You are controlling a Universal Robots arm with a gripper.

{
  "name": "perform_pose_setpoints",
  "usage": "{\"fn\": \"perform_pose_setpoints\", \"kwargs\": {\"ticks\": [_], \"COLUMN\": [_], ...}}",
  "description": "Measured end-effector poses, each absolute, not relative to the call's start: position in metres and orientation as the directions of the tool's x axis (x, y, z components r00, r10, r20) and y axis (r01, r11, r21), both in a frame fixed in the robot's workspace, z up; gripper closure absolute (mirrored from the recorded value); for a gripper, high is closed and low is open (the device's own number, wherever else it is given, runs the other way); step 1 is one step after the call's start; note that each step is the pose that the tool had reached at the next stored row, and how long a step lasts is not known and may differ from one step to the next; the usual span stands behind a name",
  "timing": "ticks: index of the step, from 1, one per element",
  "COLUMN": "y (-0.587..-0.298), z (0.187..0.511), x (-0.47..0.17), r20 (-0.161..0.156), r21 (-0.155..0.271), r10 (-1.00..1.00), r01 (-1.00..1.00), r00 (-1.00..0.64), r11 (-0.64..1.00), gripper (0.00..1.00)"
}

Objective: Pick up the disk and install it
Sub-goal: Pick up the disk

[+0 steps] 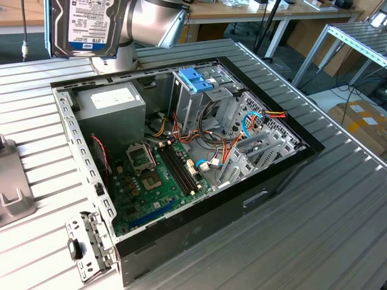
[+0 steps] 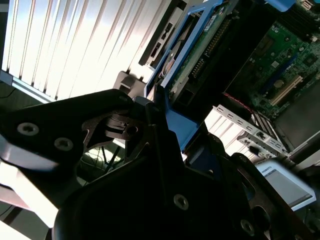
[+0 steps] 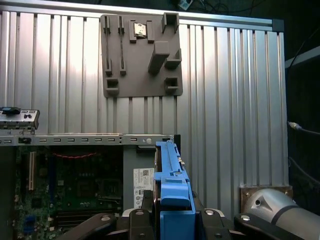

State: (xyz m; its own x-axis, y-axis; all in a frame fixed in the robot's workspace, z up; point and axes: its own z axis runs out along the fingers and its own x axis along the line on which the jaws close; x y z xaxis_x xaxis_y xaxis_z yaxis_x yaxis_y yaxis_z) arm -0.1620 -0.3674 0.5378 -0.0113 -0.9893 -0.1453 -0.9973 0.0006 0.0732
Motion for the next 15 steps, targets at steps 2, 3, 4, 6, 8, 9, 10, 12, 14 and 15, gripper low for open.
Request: {"fn": "perform_pose_setpoints", "kwargs": {"ticks": [2, 3, 4, 6, 8, 9, 10, 12, 14, 15], "y": [-0.367, -0.367, -0.367, -0.367, -0.367, -0.367, -0.367, -0.367, -0.367, -0.368], "z": [0.538, 0.538, 0.538, 0.538, 0.538, 0.538, 0.538, 0.538, 0.538, 0.538], "x": [-0.160, -0.158, -0.157, -0.154, -0.150, -0.148, -0.148, -0.144, -0.142, -0.140], "r20": [-0.145, -0.145, -0.145, -0.145, -0.145, -0.145, -0.145, -0.145, -0.145, -0.145], "r21": [0.073, 0.073, 0.073, 0.074, 0.074, 0.074, 0.074, 0.074, 0.074, 0.074], "r10": [-0.989, -0.989, -0.989, -0.989, -0.989, -0.989, -0.989, -0.989, -0.989, -0.989], "r01": [-0.997, -0.997, -0.997, -0.997, -0.997, -0.997, -0.997, -0.997, -0.997, -0.997], "r00": [-0.011, -0.011, -0.011, -0.011, -0.011, -0.011, -0.011, -0.011, -0.011, -0.011], "r11": [0.001, 0.001, 0.001, 0.001, 0.001, 0.001, 0.001, 0.001, 0.001, 0.001], "gripper": [0.63, 0.63, 0.63, 0.63, 0.63, 0.63, 0.63, 0.63, 0.63, 0.63]}}
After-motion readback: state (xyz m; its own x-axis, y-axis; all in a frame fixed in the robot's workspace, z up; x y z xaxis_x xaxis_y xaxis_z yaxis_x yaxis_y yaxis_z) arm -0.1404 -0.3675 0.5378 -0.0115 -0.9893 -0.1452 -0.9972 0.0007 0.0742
